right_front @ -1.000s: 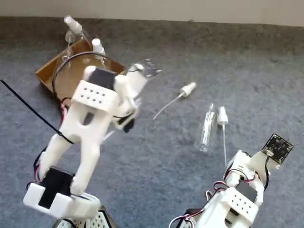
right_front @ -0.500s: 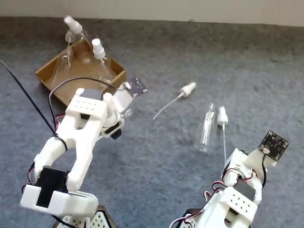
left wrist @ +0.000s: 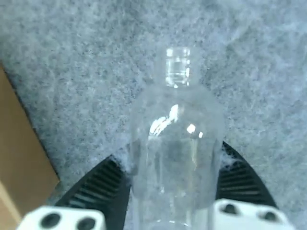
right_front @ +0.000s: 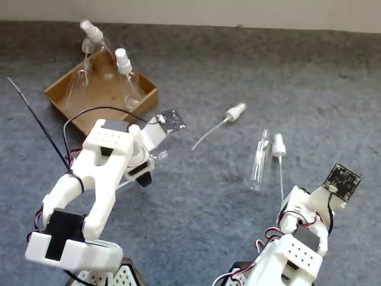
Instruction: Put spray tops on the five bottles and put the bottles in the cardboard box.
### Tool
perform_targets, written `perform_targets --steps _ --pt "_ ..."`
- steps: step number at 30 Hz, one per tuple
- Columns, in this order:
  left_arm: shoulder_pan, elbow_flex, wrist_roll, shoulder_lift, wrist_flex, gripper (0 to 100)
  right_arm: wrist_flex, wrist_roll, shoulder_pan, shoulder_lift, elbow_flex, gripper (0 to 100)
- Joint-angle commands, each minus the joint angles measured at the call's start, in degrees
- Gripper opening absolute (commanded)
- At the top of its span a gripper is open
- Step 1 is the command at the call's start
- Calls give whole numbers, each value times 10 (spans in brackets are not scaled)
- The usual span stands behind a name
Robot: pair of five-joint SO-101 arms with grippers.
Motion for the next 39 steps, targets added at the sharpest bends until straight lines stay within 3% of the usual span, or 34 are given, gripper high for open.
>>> perform_targets --steps 1,6,24,28,31,39 --pt "-2 -8 -15 -26 -4 181 -15 7 -5 -7 -5 34" --pt "-2 -10 -32 -26 -4 227 -15 7 -6 -7 -5 34" --pt "15 -57 -69 -22 25 229 -15 8 -6 -7 -5 34" --pt "29 -105 -66 38 64 229 -15 8 -6 -7 -5 34" --pt "25 -152 -34 99 69 228 -15 8 -6 -7 -5 34" --pt "19 -182 -36 164 69 224 -15 8 -6 -7 -5 34"
